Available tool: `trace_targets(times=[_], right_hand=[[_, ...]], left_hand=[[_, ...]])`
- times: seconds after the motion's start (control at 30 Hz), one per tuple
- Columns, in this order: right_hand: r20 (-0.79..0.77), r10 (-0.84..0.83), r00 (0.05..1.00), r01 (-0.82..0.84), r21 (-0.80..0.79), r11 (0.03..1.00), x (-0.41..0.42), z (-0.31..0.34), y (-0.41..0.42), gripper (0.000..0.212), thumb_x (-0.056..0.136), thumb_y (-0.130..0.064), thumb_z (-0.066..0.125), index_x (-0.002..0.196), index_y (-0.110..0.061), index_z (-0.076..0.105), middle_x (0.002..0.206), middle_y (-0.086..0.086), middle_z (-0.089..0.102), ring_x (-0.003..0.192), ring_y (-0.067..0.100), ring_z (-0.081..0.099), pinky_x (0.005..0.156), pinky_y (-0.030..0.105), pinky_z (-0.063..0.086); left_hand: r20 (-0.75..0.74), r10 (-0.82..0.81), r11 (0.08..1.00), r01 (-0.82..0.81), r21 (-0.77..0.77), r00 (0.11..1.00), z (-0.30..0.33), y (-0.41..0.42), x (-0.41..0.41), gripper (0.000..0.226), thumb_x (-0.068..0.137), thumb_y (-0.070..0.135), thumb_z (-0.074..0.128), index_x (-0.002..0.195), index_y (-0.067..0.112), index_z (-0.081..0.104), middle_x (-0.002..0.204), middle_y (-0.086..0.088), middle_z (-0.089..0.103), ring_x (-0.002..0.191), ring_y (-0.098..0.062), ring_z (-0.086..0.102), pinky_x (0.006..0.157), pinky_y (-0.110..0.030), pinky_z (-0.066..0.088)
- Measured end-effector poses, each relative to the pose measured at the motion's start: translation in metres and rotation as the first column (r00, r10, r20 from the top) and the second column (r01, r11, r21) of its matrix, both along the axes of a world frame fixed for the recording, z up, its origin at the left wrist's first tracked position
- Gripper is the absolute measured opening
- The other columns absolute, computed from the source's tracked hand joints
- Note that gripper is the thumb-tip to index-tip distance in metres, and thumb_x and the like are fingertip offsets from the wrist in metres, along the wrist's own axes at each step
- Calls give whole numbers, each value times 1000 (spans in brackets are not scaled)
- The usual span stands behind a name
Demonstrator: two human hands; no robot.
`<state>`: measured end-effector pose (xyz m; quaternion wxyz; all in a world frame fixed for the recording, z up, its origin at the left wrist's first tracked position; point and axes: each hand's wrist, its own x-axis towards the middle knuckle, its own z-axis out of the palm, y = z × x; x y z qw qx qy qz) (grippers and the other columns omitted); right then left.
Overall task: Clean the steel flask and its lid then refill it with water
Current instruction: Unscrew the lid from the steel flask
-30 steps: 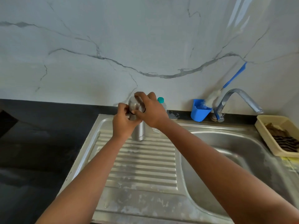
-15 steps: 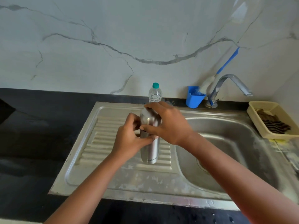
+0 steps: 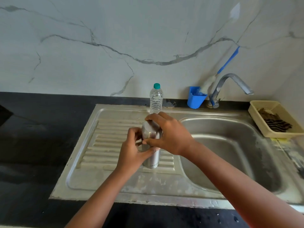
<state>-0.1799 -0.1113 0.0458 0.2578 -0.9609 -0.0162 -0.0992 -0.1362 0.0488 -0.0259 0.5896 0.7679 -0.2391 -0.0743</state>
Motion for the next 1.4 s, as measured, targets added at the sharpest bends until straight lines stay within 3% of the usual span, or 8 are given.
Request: trace_targets(times=[0.2,0.33,0.6,0.9,1.0,1.1,1.3,1.4], right_hand=[[-124,-105,987,85,-159,984,-2,11,8,83,73,-78,53,140,-34,32,126,-1,47,110,25,55,85,41,51],[-38,-242,970,198,-460,866,3,8,26,78,78,-86,37,122,-21,44,103,3,58,87,27,63,61,33,43],[256,-23,967,88,-247,965,17,-11,9,46,75,-61,62,79,-16,52,60,-5,44,49,25,50,51,25,30],[-214,476,853,-516,-205,832,24,31,-11,31,72,-29,62,103,-29,65,108,-8,57,94,17,54,89,36,40],[-187,315,930,-344,-150,927,14,39,-4,34,80,-48,62,106,-26,65,127,-1,49,110,21,49,91,41,47],[-222,-7,975,-98,-457,884,11,41,5,69,80,-72,51,124,-19,51,119,7,44,102,27,51,78,42,52],[-283,282,917,-359,-272,893,11,54,-1,44,80,-19,66,122,-26,59,118,-2,46,101,22,52,83,37,51],[-293,234,927,-285,-145,948,9,53,2,55,75,-32,73,127,-28,56,128,-4,44,114,20,48,88,37,51]], left_hand=[[-89,-70,997,69,-21,994,0,-16,-1,76,58,27,96,118,38,51,112,6,64,100,-10,67,76,-23,54],[-155,9,1000,-5,28,988,9,-29,-4,55,71,10,86,103,33,48,78,10,65,65,2,63,52,-14,46],[-92,26,986,-10,166,995,3,-34,6,49,62,28,85,102,29,55,78,9,70,71,-2,67,53,-16,48],[-190,-61,994,76,73,980,-7,-26,9,56,45,32,83,98,27,64,82,11,73,77,-8,71,66,-31,54],[-194,-67,996,78,48,979,-7,-25,9,64,51,23,89,105,38,60,88,11,74,83,-10,72,74,-36,60],[-190,-42,998,50,39,981,-9,-27,8,55,59,8,93,103,24,64,83,7,75,79,-10,72,69,-29,56],[-182,-72,996,82,48,981,-10,-26,9,62,54,21,91,108,21,61,85,6,75,81,-12,73,74,-34,60],[-182,-78,995,86,39,980,-11,-26,10,62,50,28,87,106,21,62,88,2,74,80,-15,73,71,-34,60]])
